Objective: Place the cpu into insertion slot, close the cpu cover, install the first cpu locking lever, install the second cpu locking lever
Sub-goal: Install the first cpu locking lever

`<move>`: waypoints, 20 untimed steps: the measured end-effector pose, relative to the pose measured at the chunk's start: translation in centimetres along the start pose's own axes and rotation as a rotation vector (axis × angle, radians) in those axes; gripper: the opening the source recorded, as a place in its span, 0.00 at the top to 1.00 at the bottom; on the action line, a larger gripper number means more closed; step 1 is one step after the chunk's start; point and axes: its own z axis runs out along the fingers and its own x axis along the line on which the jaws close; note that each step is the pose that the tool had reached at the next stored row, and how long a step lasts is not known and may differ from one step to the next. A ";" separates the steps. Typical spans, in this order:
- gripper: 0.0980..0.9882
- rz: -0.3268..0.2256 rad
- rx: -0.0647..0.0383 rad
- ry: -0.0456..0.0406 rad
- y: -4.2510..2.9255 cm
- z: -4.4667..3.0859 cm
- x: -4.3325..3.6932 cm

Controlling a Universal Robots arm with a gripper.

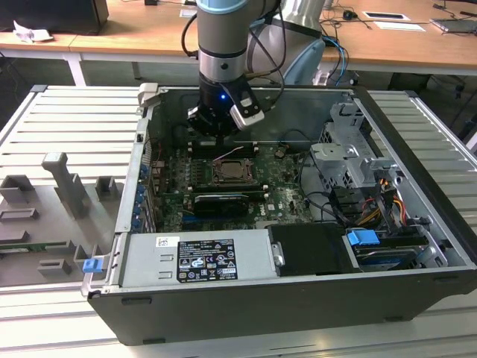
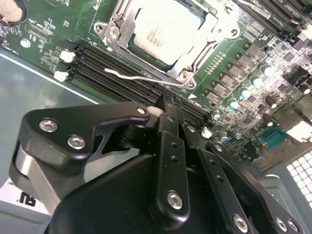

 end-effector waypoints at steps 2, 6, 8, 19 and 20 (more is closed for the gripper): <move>0.99 0.000 -0.002 -0.0001 -0.02 0.02 -0.21; 0.99 0.000 -0.007 -0.0001 -0.05 0.24 -0.85; 0.99 0.000 -0.007 -0.0002 -0.07 0.36 -0.98; 0.99 0.000 -0.007 -0.0001 -0.11 0.58 -1.61; 0.99 0.000 -0.007 -0.0001 -0.11 0.60 -1.69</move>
